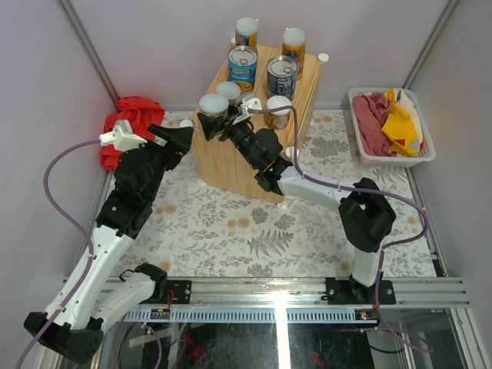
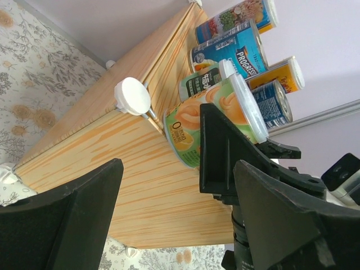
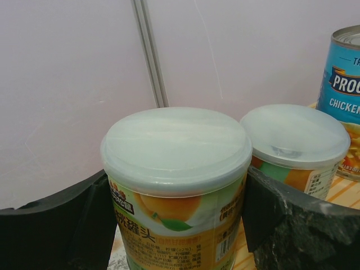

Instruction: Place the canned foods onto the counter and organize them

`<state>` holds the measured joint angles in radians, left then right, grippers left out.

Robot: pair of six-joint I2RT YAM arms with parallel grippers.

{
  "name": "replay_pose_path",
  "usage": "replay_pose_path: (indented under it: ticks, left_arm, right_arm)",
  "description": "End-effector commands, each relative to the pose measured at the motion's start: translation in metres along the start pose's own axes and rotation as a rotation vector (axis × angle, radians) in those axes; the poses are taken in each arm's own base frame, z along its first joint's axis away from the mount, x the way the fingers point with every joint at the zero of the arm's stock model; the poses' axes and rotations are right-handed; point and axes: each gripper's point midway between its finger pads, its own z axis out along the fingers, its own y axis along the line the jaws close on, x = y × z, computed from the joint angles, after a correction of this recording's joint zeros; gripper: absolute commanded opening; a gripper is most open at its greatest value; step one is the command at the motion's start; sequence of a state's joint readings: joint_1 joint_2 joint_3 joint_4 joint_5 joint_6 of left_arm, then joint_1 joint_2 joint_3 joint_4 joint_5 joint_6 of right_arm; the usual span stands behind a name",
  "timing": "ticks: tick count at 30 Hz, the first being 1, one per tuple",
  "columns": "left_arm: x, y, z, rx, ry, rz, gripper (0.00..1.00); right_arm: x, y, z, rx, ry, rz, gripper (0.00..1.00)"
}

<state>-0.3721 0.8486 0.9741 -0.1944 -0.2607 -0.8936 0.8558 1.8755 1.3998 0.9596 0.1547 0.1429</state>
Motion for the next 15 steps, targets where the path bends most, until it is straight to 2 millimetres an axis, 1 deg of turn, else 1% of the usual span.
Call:
replay_pose_path:
  ticks: [1,6,9,13,15]
  left_arm:
    - [-0.022,-0.027,-0.001,0.069,-0.055,-0.036,0.8]
    - [-0.024,-0.029,0.001,0.058,-0.052,-0.049,0.8]
    - [-0.025,-0.031,0.002,0.053,-0.052,-0.054,0.8]
    - [-0.024,-0.03,0.004,0.043,-0.045,-0.054,0.8]
    - [-0.025,-0.03,0.004,0.041,-0.046,-0.055,0.8]
  right_arm:
    - [0.001,0.001,-0.004,0.012,0.078,-0.028,0.73]
    - [-0.005,0.005,-0.003,-0.001,0.099,-0.036,0.85]
    - [-0.01,0.006,-0.002,-0.001,0.104,-0.046,0.96]
    - [-0.014,0.005,-0.002,0.001,0.115,-0.053,1.0]
    - [-0.016,0.006,-0.003,0.001,0.115,-0.053,0.99]
